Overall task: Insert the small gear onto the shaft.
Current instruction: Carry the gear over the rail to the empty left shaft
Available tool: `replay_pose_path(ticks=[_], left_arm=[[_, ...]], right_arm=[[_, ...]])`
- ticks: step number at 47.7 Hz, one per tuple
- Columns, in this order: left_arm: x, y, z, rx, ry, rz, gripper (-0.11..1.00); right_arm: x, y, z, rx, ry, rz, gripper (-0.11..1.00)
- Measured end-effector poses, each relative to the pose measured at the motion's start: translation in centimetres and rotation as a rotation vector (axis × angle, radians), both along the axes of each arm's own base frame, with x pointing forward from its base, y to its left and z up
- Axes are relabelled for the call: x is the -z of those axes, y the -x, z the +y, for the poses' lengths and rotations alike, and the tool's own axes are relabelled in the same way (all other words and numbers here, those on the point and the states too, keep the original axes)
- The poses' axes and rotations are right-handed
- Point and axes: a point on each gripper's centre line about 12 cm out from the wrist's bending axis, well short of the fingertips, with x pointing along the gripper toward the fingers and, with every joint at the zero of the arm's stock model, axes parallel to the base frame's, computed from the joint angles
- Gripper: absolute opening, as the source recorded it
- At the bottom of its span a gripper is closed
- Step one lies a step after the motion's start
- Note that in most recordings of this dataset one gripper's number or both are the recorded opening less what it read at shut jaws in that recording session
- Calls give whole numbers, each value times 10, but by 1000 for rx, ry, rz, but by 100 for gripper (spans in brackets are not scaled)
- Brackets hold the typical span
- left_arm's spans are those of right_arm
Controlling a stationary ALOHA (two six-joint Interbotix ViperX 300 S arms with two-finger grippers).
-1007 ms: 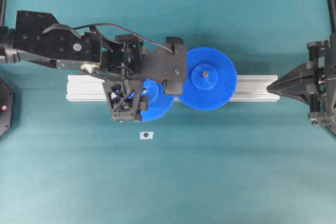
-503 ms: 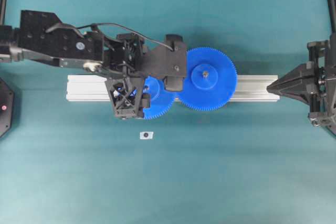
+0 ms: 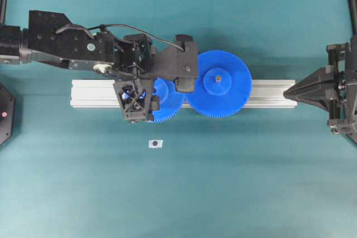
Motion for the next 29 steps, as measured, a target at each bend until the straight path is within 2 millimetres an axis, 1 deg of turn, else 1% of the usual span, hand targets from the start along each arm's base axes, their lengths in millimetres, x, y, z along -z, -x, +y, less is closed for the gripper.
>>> replay_pose_path(ticks=[12,27,29], left_arm=[[12,2,0,1,0,-3,70],[17,2,5,-8,-4,-27,70],[20,3,6,-15,-1,-20,70]], right_arm=[[0,0,0,0,1,0,7],[0,0,0,1,-1,0,7],[0,0,0,-2,0,-2,7]])
